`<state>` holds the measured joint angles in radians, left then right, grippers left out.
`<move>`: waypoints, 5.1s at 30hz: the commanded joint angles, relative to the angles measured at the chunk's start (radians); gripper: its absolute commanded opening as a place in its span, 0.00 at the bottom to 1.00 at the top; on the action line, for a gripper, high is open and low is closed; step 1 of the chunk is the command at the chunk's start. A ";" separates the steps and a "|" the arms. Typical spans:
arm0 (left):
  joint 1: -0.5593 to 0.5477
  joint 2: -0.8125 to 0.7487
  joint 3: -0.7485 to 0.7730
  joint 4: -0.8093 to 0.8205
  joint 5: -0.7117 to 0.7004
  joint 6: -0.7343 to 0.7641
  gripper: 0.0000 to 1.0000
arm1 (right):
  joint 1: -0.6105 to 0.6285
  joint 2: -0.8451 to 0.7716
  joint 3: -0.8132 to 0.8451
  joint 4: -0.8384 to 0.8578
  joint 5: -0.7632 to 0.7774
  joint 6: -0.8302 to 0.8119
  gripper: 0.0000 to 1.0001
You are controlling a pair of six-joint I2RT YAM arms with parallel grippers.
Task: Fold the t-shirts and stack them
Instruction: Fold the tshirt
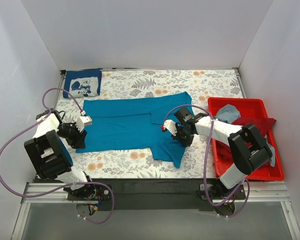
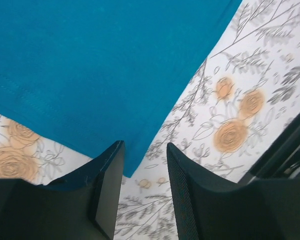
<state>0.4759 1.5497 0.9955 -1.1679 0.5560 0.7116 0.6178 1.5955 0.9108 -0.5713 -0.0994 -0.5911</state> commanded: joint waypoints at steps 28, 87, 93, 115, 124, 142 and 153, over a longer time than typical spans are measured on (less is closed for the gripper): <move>0.001 -0.045 -0.205 0.116 -0.148 0.318 0.00 | 0.008 -0.098 -0.067 -0.090 -0.025 -0.032 0.01; -0.016 0.377 0.456 0.102 0.180 -0.112 0.00 | -0.227 0.308 0.665 -0.282 -0.028 -0.279 0.01; -0.016 0.398 0.465 0.126 0.162 -0.130 0.00 | -0.236 0.351 0.698 -0.282 -0.019 -0.282 0.01; -0.045 0.464 0.479 0.241 0.127 -0.346 0.33 | -0.254 0.468 0.823 -0.283 0.013 -0.175 0.11; 0.030 0.317 0.408 0.212 0.170 -0.547 0.42 | -0.355 0.356 0.778 -0.378 -0.140 -0.050 0.35; 0.040 0.277 0.160 0.375 0.085 -0.834 0.55 | -0.418 0.376 0.550 -0.289 -0.168 0.010 0.40; 0.040 0.334 0.153 0.404 0.102 -0.871 0.21 | -0.418 0.388 0.533 -0.283 -0.168 0.002 0.12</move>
<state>0.5152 1.8732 1.1542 -0.7868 0.6704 -0.1558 0.1993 1.9919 1.4418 -0.8608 -0.2611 -0.5915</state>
